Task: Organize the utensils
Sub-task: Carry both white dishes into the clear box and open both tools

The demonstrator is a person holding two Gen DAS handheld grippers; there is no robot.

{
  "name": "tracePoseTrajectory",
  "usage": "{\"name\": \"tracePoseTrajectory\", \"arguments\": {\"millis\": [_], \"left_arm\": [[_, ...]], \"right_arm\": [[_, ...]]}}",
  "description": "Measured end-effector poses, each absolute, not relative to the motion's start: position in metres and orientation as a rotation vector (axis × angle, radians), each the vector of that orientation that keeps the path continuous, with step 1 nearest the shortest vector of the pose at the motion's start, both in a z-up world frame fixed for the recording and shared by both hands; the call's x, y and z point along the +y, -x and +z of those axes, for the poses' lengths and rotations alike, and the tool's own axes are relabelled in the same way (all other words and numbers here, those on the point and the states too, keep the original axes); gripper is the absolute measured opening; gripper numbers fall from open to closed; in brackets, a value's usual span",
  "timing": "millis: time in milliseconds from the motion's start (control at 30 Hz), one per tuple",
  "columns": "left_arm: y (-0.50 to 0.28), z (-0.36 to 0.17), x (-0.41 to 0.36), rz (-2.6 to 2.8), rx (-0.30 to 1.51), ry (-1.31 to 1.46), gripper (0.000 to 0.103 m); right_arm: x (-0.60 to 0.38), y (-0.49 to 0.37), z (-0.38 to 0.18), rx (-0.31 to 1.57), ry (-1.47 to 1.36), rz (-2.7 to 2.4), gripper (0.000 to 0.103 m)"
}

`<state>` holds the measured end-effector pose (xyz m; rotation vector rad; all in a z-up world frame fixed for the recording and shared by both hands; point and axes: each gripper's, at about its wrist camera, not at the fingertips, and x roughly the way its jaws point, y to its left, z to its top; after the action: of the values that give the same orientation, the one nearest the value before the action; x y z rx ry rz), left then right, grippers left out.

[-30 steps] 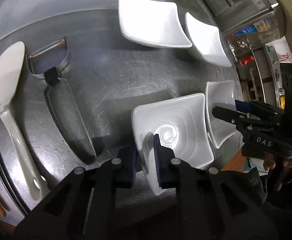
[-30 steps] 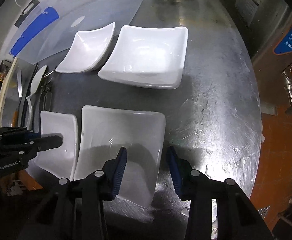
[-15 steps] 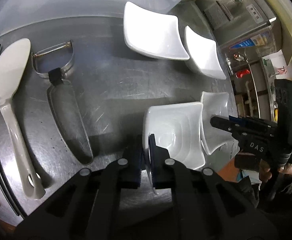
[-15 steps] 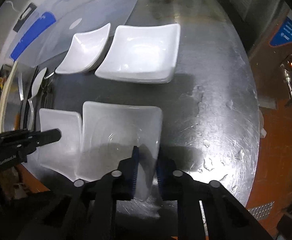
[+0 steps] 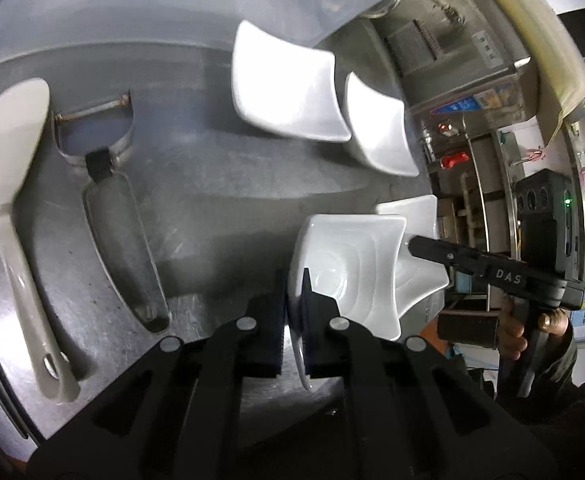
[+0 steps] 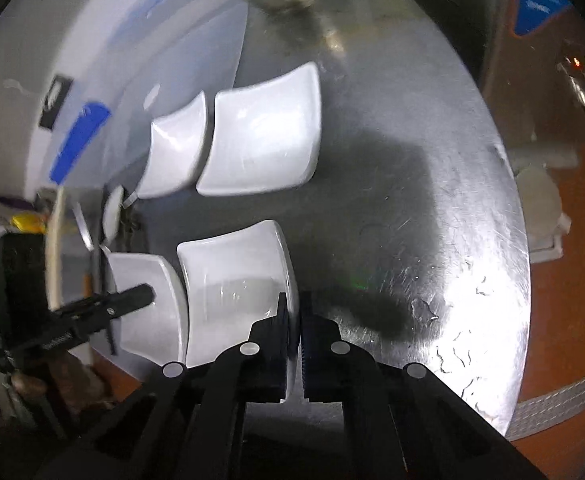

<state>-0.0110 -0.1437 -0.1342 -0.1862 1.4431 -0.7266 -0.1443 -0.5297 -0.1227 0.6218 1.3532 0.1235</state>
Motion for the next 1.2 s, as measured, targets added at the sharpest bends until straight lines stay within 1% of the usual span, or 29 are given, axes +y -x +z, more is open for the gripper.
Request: {"name": "tracePoseTrajectory", "arguments": {"millis": [133, 267, 400, 433, 500, 567, 633, 733, 867, 1033, 1133, 1200], "left_arm": [[0.004, -0.108, -0.128, -0.746, 1.394, 0.209, 0.005], [-0.015, -0.05, -0.101, -0.756, 1.255, 0.23, 0.005], [-0.056, 0.001, -0.07, -0.717, 1.132, 0.209, 0.005], [-0.077, 0.015, -0.062, -0.693, 1.098, 0.177, 0.005], [-0.106, 0.026, -0.057, -0.657, 1.072, 0.148, 0.005], [-0.146, 0.03, -0.057, -0.625, 1.079, 0.128, 0.005], [-0.185, 0.023, -0.061, -0.616, 1.111, 0.11, 0.005], [-0.24, -0.009, -0.077, -0.583, 1.195, 0.091, 0.005], [-0.295, -0.058, -0.084, -0.526, 1.28, 0.07, 0.005], [-0.335, -0.115, -0.098, -0.522, 1.411, 0.052, 0.005], [-0.345, -0.137, -0.112, -0.494, 1.456, -0.011, 0.005], [-0.348, -0.143, -0.118, -0.495, 1.457, -0.009, 0.006]], "right_arm": [[-0.541, 0.147, -0.086, 1.27, -0.677, 0.134, 0.006], [-0.54, 0.13, -0.024, 1.127, -0.653, 0.19, 0.006], [-0.52, 0.067, 0.028, 1.015, -0.568, 0.26, 0.006], [-0.514, 0.047, 0.034, 1.002, -0.548, 0.261, 0.006], [-0.5, -0.001, 0.039, 1.003, -0.519, 0.245, 0.007], [-0.486, -0.045, 0.036, 1.022, -0.507, 0.217, 0.006], [-0.472, -0.089, 0.026, 1.066, -0.487, 0.171, 0.006], [-0.455, -0.141, -0.001, 1.16, -0.424, 0.065, 0.006], [-0.448, -0.173, -0.035, 1.258, -0.304, -0.073, 0.007], [-0.444, -0.199, -0.068, 1.331, -0.23, -0.146, 0.006], [-0.438, -0.208, -0.084, 1.369, -0.142, -0.188, 0.006], [-0.436, -0.21, -0.09, 1.377, -0.101, -0.209, 0.007]]}}
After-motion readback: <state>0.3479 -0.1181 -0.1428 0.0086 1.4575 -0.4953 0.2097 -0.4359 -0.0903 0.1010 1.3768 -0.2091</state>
